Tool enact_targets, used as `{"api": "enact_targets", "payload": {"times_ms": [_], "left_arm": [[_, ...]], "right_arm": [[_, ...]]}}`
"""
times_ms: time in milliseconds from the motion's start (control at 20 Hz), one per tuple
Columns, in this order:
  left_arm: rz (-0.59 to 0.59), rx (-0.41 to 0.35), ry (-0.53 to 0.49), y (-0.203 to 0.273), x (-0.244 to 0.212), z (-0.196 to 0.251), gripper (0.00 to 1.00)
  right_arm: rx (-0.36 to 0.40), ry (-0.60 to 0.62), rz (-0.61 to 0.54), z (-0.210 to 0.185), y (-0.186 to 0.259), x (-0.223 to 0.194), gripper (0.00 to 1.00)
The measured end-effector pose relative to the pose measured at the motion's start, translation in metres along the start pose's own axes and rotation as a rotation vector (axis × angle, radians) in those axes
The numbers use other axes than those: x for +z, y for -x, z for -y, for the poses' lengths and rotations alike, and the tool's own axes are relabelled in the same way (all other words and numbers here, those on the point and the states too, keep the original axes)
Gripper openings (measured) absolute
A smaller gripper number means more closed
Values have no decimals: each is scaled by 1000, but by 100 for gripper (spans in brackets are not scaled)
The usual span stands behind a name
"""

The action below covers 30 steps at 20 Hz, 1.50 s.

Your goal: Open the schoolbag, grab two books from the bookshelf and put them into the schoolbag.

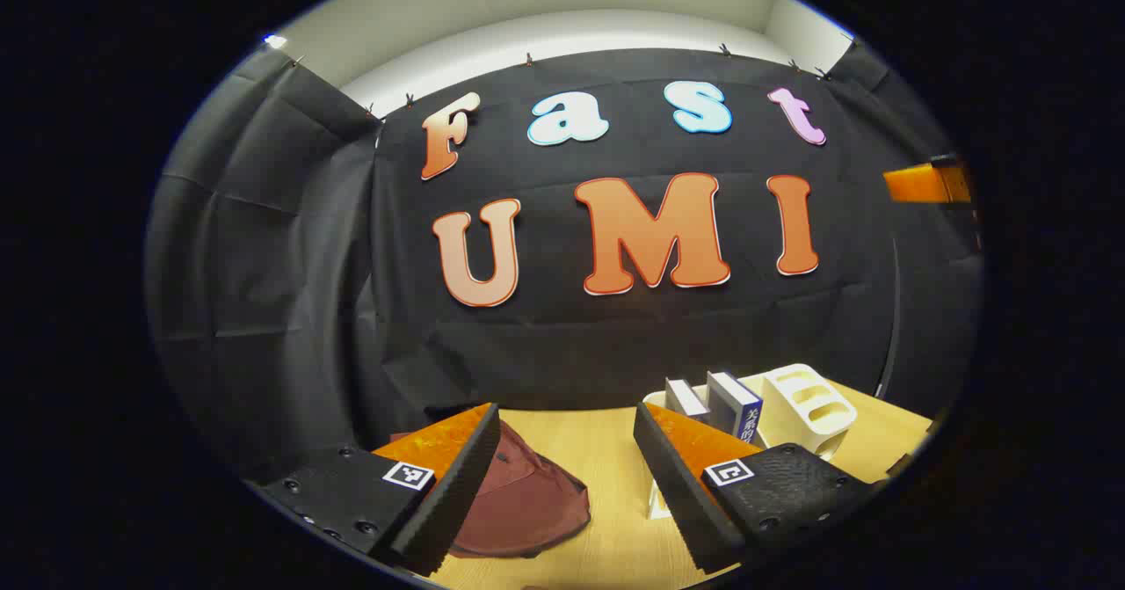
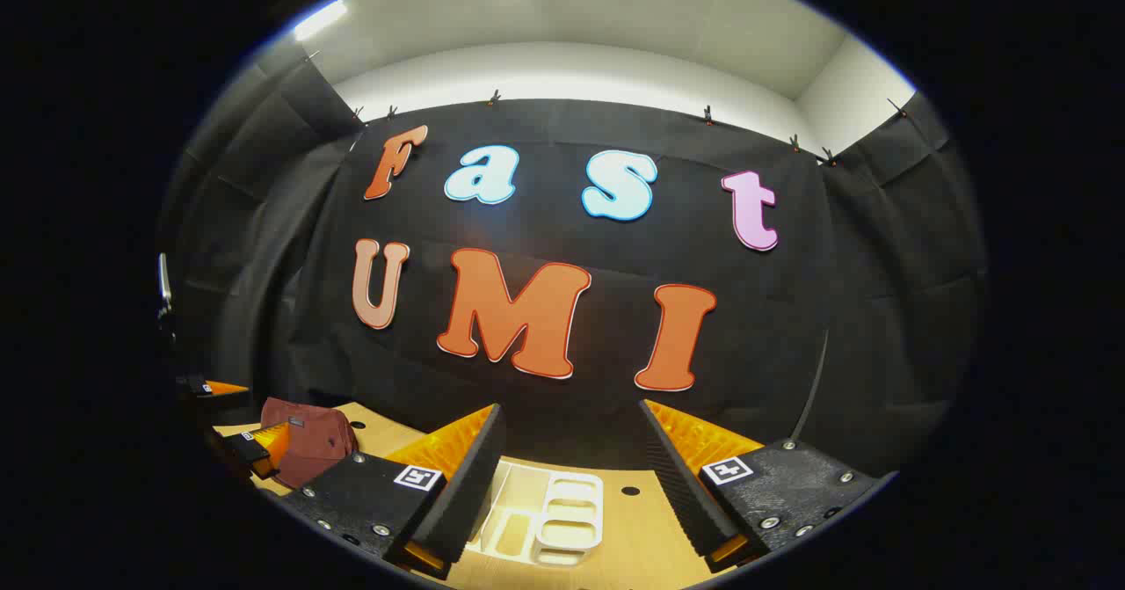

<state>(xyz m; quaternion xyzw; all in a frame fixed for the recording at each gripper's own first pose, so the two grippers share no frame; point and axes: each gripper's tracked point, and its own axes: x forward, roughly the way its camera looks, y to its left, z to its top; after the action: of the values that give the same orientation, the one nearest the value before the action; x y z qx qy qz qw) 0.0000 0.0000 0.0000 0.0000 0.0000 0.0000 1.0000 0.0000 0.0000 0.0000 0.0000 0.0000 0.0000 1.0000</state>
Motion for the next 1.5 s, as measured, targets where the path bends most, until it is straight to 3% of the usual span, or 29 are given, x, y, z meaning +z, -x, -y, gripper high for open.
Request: {"api": "enact_targets", "payload": {"times_ms": [350, 400, 550, 600, 800, 850, 900, 1000, 1100, 1150, 1400, 1500], "left_arm": [[98, -23, 57, -18, 68, 33, 100], [114, -27, 60, -24, 76, 38, 95], [144, -35, 64, -41, 87, 56, 95], [149, -41, 67, -47, 89, 63, 100], [131, -41, 67, -72, 87, 82, 100], [132, -39, 64, -76, 87, 85, 96], [131, -37, 65, -80, 87, 87, 100], [119, -59, 63, -89, 83, 91, 95], [129, -71, 50, -95, 84, 84, 100], [127, -73, 45, -99, 82, 80, 95], [122, -105, 51, -113, 73, 67, 95], [122, -101, 59, -116, 71, 64, 100]], "right_arm": [[26, -67, -47, -5, -15, -25, 92], [33, -97, -58, -8, -17, -29, 92], [54, -123, -67, -15, -32, -38, 92], [59, -127, -75, -17, -37, -43, 92], [124, -184, -111, -35, -54, -57, 92], [139, -180, -112, -37, -55, -57, 92], [140, -170, -102, -37, -59, -55, 92], [120, -161, -101, -36, -65, -57, 92], [88, -175, -107, -39, -71, -59, 92], [71, -181, -117, -40, -72, -62, 92], [32, -152, -109, -49, -79, -58, 92], [21, -151, -112, -50, -81, -59, 92]]}}
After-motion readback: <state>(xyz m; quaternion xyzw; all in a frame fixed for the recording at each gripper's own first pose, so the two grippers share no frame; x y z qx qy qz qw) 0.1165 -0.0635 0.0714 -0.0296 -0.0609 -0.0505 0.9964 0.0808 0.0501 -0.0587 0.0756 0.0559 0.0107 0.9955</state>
